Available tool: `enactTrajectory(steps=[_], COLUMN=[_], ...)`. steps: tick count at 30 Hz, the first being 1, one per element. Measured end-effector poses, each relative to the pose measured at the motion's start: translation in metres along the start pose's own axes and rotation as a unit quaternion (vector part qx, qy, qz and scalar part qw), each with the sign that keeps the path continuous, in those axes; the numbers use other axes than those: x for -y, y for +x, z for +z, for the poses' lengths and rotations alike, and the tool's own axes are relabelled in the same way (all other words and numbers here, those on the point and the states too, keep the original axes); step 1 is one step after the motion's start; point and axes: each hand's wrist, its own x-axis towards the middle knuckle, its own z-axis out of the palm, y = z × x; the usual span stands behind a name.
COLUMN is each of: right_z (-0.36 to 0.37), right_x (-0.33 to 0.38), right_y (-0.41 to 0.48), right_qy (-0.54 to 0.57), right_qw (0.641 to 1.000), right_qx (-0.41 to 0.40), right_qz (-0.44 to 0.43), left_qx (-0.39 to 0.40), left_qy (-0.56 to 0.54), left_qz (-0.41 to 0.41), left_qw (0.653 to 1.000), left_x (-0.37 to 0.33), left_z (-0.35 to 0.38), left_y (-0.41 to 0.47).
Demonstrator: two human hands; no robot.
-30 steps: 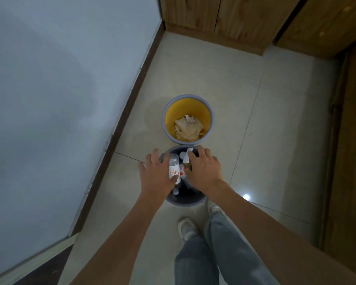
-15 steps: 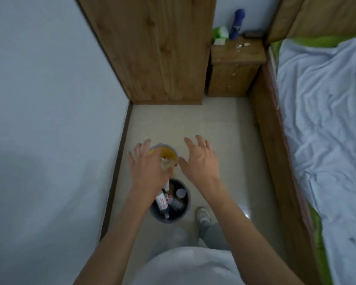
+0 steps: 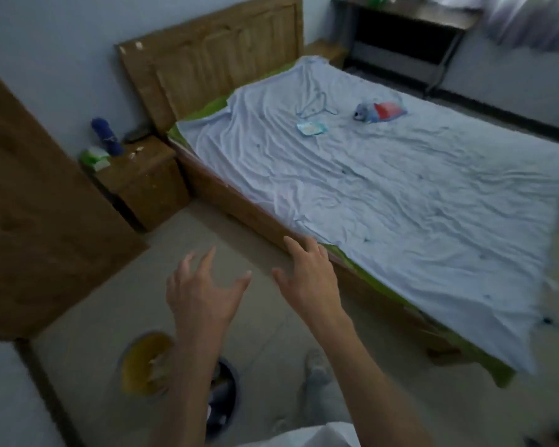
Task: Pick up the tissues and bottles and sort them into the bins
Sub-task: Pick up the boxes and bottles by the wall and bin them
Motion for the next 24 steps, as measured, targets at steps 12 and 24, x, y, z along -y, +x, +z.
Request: enactTrajectory(steps=[12, 24], right_z=[-0.139, -0.274], right_x=[-0.211, -0.481], right_y=[-0.068, -0.217], right_qy=[0.073, 0.065], right_qw=[0.954, 0.842], right_qx=[-0.159, -0.289], right_qz=[0.245, 0.450], left_qx=[0.114, 0.244], left_qy=[-0.070, -0.101], left_qz=[0.277, 0.453], left_qw=[0.952, 0.852], left_x=[-0.241, -0.500], left_z=[0.082, 0.189], left_y=[-0.061, -0.250])
